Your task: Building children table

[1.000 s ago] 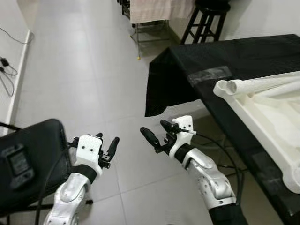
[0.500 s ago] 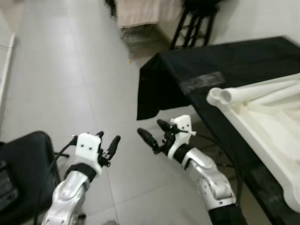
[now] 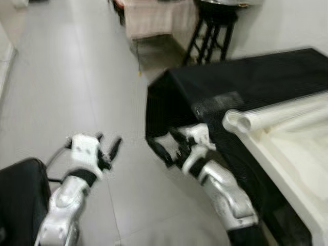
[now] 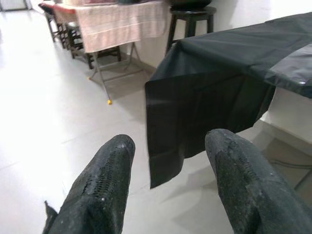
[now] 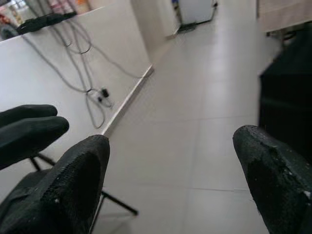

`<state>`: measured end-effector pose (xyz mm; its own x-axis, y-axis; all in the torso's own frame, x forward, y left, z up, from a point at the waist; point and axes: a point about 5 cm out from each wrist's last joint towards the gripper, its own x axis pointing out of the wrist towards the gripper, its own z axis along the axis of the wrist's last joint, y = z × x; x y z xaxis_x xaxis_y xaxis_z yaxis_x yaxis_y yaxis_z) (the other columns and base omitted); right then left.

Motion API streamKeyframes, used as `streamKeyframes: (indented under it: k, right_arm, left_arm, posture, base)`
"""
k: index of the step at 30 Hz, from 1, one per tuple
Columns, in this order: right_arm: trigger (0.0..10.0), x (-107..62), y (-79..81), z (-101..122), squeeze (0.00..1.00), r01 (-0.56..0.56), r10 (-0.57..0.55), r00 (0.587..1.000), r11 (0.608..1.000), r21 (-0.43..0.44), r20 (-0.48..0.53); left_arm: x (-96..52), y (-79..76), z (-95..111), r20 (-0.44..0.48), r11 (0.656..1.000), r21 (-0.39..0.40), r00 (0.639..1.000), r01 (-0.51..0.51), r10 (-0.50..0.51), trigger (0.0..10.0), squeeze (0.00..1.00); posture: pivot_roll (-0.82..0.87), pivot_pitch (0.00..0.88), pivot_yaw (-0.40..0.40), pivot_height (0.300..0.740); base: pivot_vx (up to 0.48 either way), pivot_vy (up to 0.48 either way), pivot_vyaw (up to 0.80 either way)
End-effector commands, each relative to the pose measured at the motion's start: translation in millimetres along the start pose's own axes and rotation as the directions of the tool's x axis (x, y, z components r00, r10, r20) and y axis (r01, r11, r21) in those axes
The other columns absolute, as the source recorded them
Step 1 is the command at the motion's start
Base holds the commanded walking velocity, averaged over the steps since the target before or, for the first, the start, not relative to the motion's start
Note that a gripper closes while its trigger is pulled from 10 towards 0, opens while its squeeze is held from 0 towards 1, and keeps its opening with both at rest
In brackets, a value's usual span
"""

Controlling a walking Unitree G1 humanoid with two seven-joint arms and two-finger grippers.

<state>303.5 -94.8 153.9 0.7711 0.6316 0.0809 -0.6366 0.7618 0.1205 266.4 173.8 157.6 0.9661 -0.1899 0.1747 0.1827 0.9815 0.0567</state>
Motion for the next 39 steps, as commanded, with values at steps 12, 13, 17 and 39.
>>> streamKeyframes:
  k: [12, 13, 17, 39]
  right_arm:
    - [10.0, -2.8, -8.6, -12.6, 0.00, 0.025, -0.025, 1.000, 0.999, 0.040, -0.005]
    - [10.0, -0.2, -7.4, -12.9, 0.00, 0.017, -0.017, 1.000, 0.999, 0.030, 0.000]
    - [10.0, 11.6, -6.6, -9.7, 0.00, 0.007, -0.007, 1.000, 1.000, -0.003, 0.026]
    - [10.0, 16.1, -16.3, 2.3, 0.00, 0.062, -0.057, 0.993, 0.997, -0.047, 0.101]
  left_arm:
    - [4.1, -6.7, -8.1, -0.016, 0.999, -0.016, 0.999, 0.029, -0.029, 10.0, 0.00]
    - [5.3, -6.7, -9.4, -0.017, 0.999, -0.016, 0.999, 0.033, -0.033, 10.0, 0.00]
    - [13.0, -8.6, -12.8, -0.015, 0.998, -0.019, 0.998, 0.055, -0.055, 10.0, 0.00]
    - [19.8, -12.4, -7.8, 0.027, 0.996, -0.043, 0.997, 0.079, -0.078, 10.0, 0.00]
  posture:
    - [0.14, 0.093, -0.060, 0.740]
    - [0.15, 0.069, -0.058, 0.740]
    - [0.16, 0.021, -0.062, 0.740]
    - [0.13, 0.034, -0.054, 0.740]
  base:
    - [0.300, 0.000, 0.00]
    - [0.300, 0.000, 0.00]
    - [0.301, 0.000, 0.00]
    - [0.327, 0.000, 0.00]
